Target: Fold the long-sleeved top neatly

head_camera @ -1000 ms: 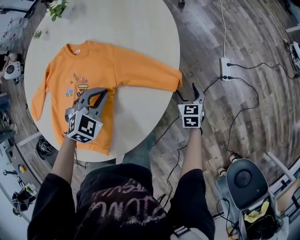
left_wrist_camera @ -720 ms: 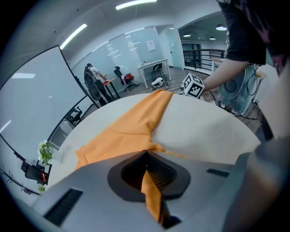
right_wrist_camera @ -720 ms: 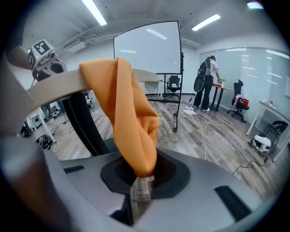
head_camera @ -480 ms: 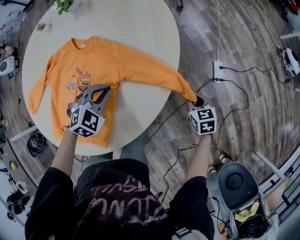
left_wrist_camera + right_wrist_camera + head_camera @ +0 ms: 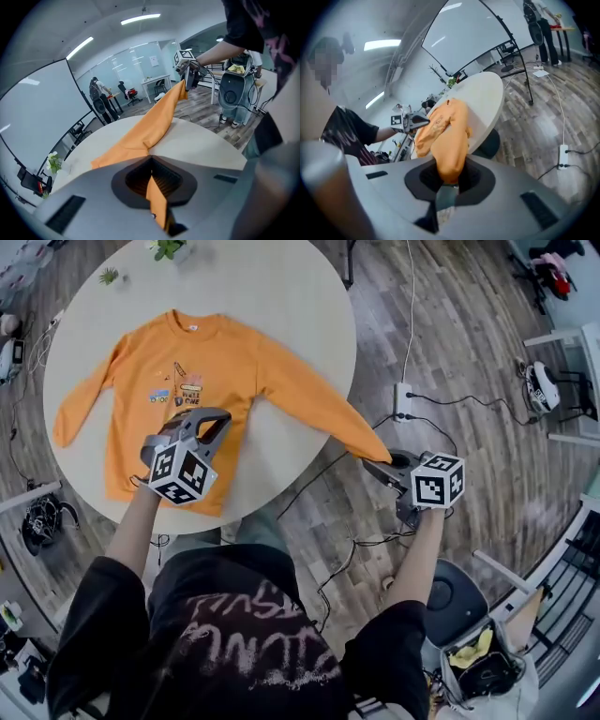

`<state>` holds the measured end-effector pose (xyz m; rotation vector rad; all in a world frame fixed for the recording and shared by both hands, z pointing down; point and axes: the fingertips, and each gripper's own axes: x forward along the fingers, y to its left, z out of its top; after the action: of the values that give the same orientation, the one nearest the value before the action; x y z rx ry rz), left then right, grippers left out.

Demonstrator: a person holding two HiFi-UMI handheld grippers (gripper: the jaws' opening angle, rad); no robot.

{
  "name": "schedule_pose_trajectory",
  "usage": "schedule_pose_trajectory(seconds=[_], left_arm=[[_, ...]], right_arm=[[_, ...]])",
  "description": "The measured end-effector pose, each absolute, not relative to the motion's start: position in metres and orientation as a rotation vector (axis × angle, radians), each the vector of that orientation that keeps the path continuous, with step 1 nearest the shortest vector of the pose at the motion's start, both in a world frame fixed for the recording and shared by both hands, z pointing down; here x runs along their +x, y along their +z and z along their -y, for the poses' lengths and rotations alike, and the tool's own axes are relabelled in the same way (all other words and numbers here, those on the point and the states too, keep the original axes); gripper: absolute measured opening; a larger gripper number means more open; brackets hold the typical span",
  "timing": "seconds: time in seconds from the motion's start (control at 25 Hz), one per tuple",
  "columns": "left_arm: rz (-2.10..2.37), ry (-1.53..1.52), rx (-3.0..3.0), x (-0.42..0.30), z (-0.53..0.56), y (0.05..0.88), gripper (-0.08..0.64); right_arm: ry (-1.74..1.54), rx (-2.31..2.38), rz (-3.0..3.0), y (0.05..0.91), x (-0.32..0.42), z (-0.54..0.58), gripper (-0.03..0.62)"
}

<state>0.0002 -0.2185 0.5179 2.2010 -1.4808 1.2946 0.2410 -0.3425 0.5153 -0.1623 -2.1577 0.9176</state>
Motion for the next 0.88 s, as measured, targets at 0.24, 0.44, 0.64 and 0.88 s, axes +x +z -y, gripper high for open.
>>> schedule_pose_trajectory(seconds=[0.24,0.44,0.64,0.88], left_arm=[[1.477,1.287,2.257,-0.006,0.209,0.510,0.008],[1.458,1.285,2.282,-0.014,0.200,0.508,0.008],[1.440,1.291,2.303,-0.019,0.192,0.506,0.008],[1.427,1.249,2.386,-0.003,0.192,0.495,0.008]], right_arm=[[1.495,-0.006,2.133,0.463,0.202,0.351,0.040],[1.729,0.137,2.151,0.435,0.168,0.360,0.041],[1.902,0.227,2.125,0.413,0.133,0.353,0.041],[1.802,0.092,2.094,0.399,0.132,0.312,0.041]])
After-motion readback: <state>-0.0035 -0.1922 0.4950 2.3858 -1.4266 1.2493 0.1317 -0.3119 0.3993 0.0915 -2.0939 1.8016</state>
